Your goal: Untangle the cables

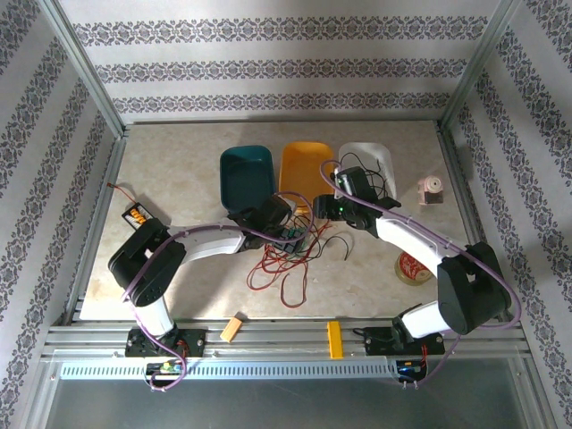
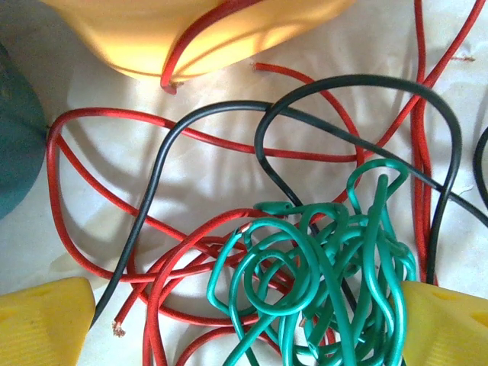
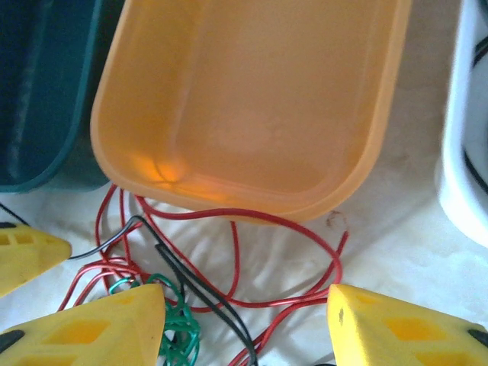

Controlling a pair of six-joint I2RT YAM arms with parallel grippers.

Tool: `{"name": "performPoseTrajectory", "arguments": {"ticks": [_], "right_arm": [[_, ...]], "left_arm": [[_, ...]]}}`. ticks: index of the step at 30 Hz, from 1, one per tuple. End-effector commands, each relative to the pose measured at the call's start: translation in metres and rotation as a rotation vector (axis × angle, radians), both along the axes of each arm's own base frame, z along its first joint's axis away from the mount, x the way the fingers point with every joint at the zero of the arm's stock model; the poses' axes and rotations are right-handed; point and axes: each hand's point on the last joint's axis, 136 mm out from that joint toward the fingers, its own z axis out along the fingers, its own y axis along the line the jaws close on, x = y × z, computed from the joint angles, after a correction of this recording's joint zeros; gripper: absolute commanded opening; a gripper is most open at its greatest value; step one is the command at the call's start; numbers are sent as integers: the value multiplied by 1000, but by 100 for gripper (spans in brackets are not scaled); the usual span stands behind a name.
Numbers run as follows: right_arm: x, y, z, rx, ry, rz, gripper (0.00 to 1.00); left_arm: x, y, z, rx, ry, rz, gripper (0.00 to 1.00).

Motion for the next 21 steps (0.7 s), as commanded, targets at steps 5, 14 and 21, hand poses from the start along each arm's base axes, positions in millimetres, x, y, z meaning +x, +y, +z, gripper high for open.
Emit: {"name": "performPoseTrajectory", "arguments": {"ticks": [5, 14, 21], "right_arm": [[-12, 24, 2, 4, -12, 65, 61], [-23, 50, 1, -32, -31, 137, 62], [-23, 53, 8, -44, -61, 151, 62]], "left_arm": [[11, -1, 23, -112, -84, 59, 99], [15, 11, 23, -100, -99, 126, 99], [15, 17, 22, -99, -82, 155, 99]]}}
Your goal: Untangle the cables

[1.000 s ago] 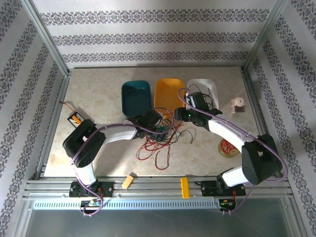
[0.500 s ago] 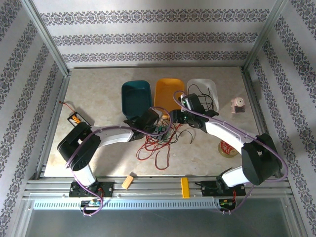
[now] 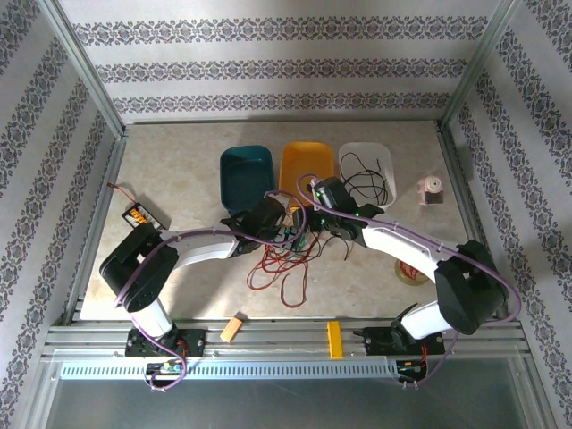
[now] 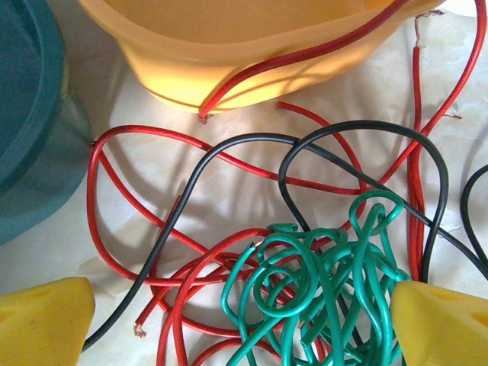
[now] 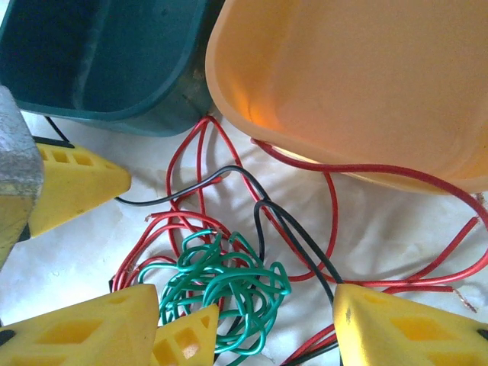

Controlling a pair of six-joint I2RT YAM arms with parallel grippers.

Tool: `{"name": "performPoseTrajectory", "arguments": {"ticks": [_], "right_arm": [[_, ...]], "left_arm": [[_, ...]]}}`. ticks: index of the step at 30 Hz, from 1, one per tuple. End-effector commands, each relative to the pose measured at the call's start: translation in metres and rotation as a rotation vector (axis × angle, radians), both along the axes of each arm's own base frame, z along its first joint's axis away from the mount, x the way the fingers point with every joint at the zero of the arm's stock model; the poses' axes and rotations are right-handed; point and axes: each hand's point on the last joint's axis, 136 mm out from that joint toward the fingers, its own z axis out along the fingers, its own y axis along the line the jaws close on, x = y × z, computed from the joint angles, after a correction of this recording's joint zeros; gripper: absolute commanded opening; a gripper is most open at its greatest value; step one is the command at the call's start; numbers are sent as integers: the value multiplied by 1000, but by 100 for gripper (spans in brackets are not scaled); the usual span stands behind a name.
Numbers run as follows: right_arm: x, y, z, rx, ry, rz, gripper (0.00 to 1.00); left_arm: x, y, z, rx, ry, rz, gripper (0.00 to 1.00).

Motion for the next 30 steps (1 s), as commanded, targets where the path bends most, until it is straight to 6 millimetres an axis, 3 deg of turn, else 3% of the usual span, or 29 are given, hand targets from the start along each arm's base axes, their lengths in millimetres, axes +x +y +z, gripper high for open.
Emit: {"name": "performPoseTrajectory", "arguments": {"ticks": [1, 10, 16, 22, 30], "right_arm": [[6, 3, 10, -17, -48, 9, 62], [1, 7, -2, -36, -11, 35, 60], [3, -8, -10, -62, 0, -33, 57], [10, -30, -35, -42, 97, -125, 49], [13, -26, -63, -64, 172, -110, 45]], "left_arm": [[9, 11, 10, -20, -23, 72, 99], [11, 19, 8, -50, -12, 111, 99], [9, 21, 10, -70, -16, 105, 99], [5, 17, 10, -83, -7, 58, 99], [1, 15, 10, -70, 5, 22, 99]]}}
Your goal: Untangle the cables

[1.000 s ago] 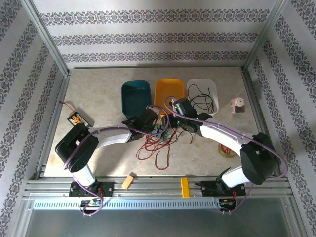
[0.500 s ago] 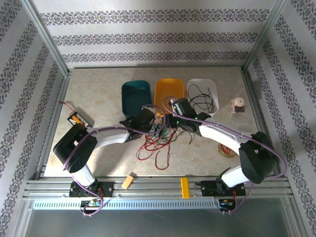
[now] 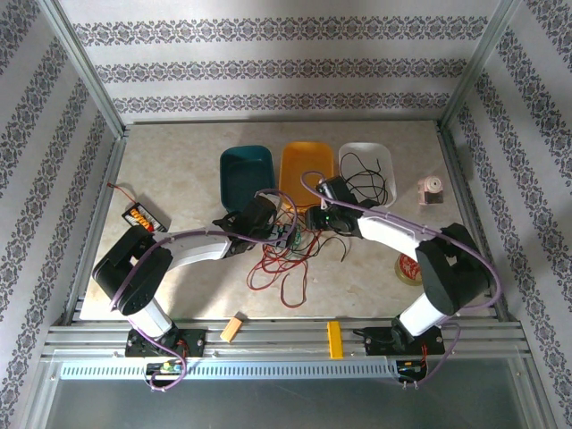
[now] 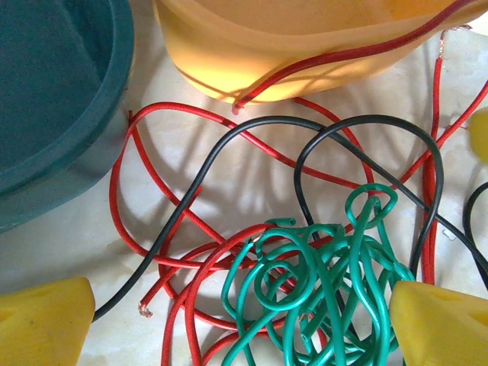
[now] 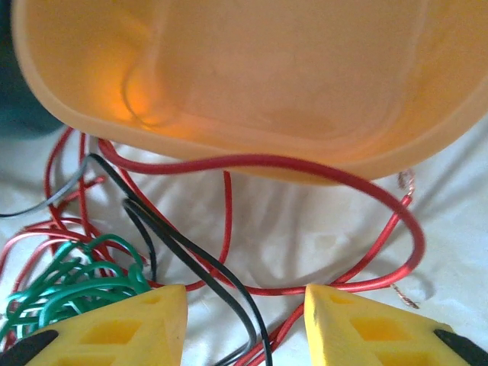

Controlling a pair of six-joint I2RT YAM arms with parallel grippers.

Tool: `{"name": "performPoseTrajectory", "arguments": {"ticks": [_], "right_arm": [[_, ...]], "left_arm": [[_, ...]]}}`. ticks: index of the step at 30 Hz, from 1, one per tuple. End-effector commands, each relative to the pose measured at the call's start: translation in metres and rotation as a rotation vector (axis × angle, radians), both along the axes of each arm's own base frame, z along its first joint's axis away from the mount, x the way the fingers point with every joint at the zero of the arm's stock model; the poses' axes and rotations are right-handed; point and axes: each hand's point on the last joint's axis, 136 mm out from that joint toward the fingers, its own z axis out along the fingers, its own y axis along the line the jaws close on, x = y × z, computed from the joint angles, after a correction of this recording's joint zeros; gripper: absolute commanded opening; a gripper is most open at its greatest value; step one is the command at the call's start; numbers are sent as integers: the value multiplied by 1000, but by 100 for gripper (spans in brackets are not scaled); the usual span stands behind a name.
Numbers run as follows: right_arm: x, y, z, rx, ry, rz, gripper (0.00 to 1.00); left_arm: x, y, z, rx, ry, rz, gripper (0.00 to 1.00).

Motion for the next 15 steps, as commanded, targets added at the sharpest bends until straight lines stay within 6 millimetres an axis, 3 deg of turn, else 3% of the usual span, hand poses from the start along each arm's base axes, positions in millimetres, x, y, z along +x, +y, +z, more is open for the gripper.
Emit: {"name": "performPoseTrajectory", "arguments": {"ticks": [1, 7, 15], "right_arm": [[-3, 3, -11, -3, 41, 3, 45], [5, 6, -22, -13, 56, 3, 43], [19, 8, -27, 3, 66, -13, 21]], "left_arm": [[2, 1, 11, -14, -22, -20, 99], [2, 0, 11, -17, -22, -21, 99], [2, -1, 11, -19, -21, -23, 99]]}}
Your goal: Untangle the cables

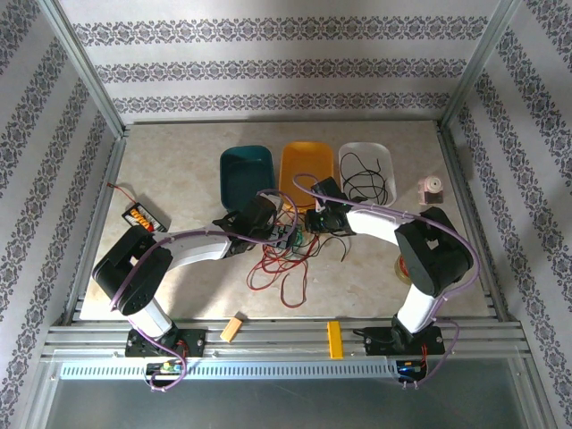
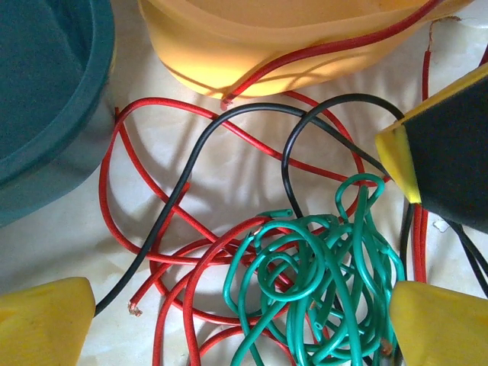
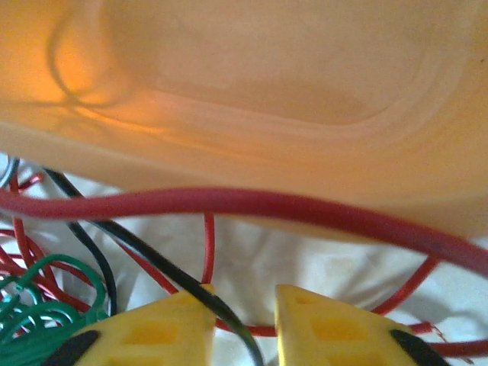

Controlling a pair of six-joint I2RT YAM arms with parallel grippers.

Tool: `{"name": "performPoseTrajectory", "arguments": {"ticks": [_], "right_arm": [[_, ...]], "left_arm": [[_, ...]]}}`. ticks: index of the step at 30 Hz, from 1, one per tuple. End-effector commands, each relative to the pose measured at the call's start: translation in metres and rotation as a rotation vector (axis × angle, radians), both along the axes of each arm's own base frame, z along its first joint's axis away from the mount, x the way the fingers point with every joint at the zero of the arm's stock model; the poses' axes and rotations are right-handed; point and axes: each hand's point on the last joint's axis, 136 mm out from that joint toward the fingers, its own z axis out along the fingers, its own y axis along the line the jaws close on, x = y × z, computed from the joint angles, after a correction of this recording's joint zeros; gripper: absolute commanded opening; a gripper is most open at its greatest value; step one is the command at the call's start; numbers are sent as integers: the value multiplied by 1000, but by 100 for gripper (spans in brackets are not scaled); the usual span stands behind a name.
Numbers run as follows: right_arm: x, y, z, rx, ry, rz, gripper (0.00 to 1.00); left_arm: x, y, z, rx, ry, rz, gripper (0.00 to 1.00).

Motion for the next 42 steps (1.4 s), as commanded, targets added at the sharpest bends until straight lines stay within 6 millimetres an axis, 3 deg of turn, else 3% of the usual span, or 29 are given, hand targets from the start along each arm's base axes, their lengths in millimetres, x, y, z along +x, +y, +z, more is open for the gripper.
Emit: {"name": "performPoseTrajectory", "arguments": {"ticks": [1, 5, 10, 23, 28, 33, 42], "right_arm": [[11, 4, 6, 27, -16, -3, 14], [8, -2, 11, 14, -37, -6, 2], [-2, -18, 37, 9, -107, -32, 0], [-4, -89, 163, -16, -470, -224, 0], [-4, -96, 212, 36, -576, -236, 0], [-7, -107, 248, 32, -661, -278, 0], [-21, -157, 324, -32, -871, -423, 0]], "left_arm": [[4, 2, 11, -13, -24, -4, 99], [3, 2, 8, -5, -14, -6, 99], [3, 3, 5, 8, -5, -13, 99], [1, 10, -14, 49, 35, -23, 99], [0, 10, -17, 54, 45, -24, 99], [-1, 13, -19, 62, 48, -22, 99], [-4, 16, -21, 70, 48, -21, 99]]}}
